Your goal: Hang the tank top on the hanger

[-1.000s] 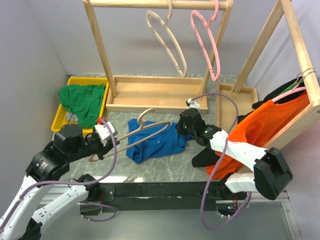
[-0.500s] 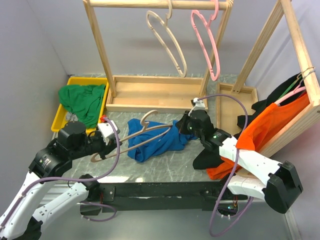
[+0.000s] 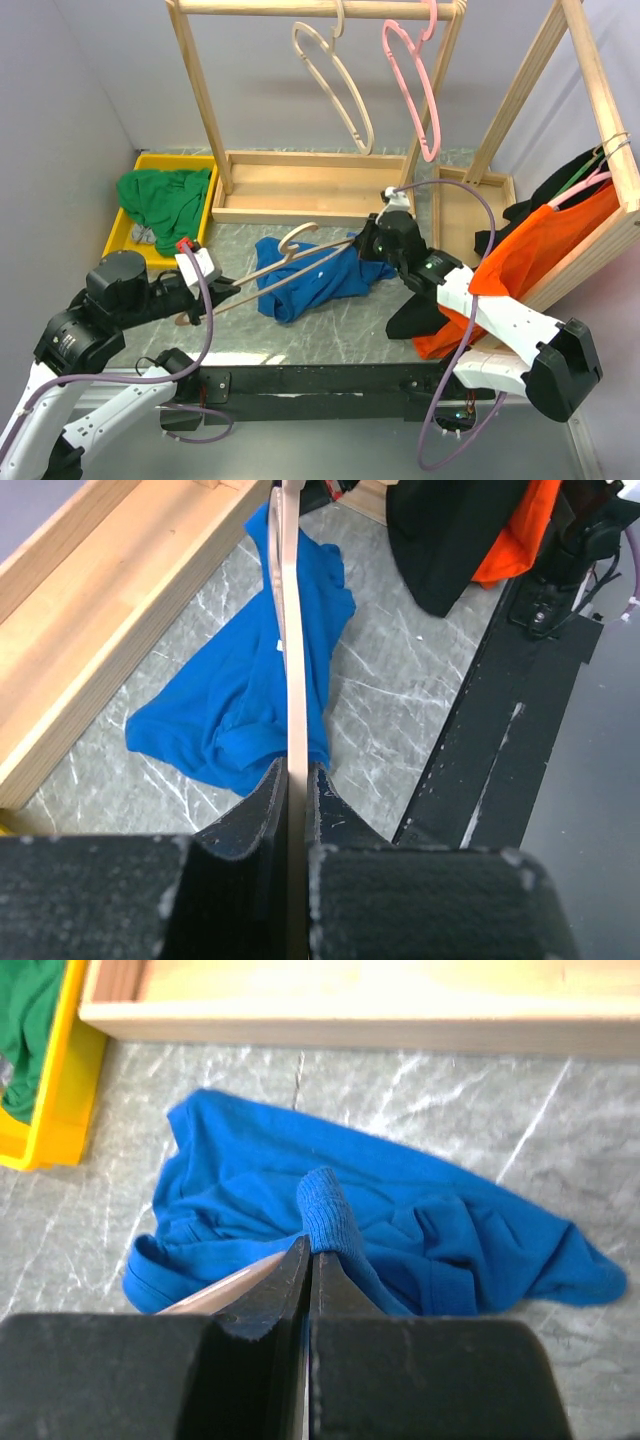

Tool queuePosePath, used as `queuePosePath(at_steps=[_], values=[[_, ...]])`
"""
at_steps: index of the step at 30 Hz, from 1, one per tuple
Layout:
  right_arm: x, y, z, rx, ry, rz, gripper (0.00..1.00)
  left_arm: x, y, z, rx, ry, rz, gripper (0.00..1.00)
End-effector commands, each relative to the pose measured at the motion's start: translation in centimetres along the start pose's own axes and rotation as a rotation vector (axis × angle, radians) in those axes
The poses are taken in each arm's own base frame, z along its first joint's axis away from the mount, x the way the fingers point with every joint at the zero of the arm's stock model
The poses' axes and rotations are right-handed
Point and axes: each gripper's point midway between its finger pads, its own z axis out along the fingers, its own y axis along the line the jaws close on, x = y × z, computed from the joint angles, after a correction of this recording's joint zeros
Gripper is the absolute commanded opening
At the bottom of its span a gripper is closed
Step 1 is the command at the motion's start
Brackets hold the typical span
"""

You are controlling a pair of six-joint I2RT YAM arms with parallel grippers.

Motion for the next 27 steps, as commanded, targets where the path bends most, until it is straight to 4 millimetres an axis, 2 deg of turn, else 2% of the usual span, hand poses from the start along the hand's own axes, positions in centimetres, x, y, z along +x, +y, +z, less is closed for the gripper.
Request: queuePosePath(at_steps=[1, 2, 3, 4, 6, 7, 11, 12, 14, 15, 16, 17, 18, 19, 22, 25, 27], values=[[-6.4, 4.0, -1.1, -0.094, -0.135, -0.002, 0.0, -1.5, 0.4, -0.3, -0.027, -0.048, 0.007, 0.01], [-6.8, 4.9, -1.2, -0.124, -0.132, -0.012, 0.0, -1.7, 1.1, -0.5, -0.066, -0.052, 0.008, 0.01], [-7.0, 5.4, -0.9, -0.137, -0.121, -0.017, 0.0, -2.1, 3.0, -0.9, -0.176, -0.058, 0.006, 0.01], [-8.2, 6.6, -1.2, -0.168, -0.137, -0.02, 0.0, -2.5, 3.6, -1.4, -0.221, -0.072, -0.003, 0.01], [-8.2, 8.1, -1.0, -0.207, -0.114, -0.039, 0.0, -3.1, 4.7, -2.1, -0.295, -0.091, -0.013, 0.02], [-8.9, 9.2, -1.3, -0.229, -0.126, -0.049, 0.0, -3.6, 5.5, -2.7, -0.353, -0.106, -0.026, 0.02], [-8.1, 12.6, -1.8, -0.341, -0.114, -0.098, 0.0, -4.4, 6.5, -3.9, -0.427, -0.144, -0.044, 0.02], [-7.9, 12.6, -1.6, -0.342, -0.114, -0.099, 0.0, -4.5, 6.5, -4.0, -0.429, -0.149, -0.043, 0.02], [-6.4, 11.5, -0.4, -0.322, -0.063, -0.084, 0.0, -4.5, 6.3, -4.0, -0.418, -0.148, -0.025, 0.02], [-6.0, 10.4, 0.3, -0.302, -0.046, -0.072, 0.0, -4.4, 6.1, -3.9, -0.407, -0.144, -0.022, 0.03], [-4.3, 8.7, 1.2, -0.266, -0.005, -0.052, 0.0, -4.2, 6.0, -3.7, -0.395, -0.134, -0.019, 0.02], [-3.5, 7.6, 1.9, -0.246, 0.016, -0.038, 0.0, -3.9, 5.5, -3.3, -0.362, -0.123, -0.016, 0.02], [-3.3, 6.2, 2.5, -0.225, 0.015, -0.018, 0.0, -3.5, 5.4, -3.1, -0.352, -0.111, -0.016, 0.02], [-1.6, 4.5, 3.1, -0.182, 0.042, -0.011, 0.0, -2.9, 5.3, -2.6, -0.341, -0.095, -0.015, 0.02], [0.6, 1.5, 4.3, -0.095, 0.076, -0.013, 0.0, -1.2, 4.9, -1.3, -0.3, -0.047, -0.025, 0.01], [2.1, 0.2, 4.9, -0.056, 0.111, -0.019, 0.0, 0.2, 4.3, -0.3, -0.251, -0.005, -0.04, 0.01], [2.0, -0.5, 5.1, -0.027, 0.101, -0.019, 0.0, 0.7, 4.1, 0.1, -0.236, 0.009, -0.047, 0.01]])
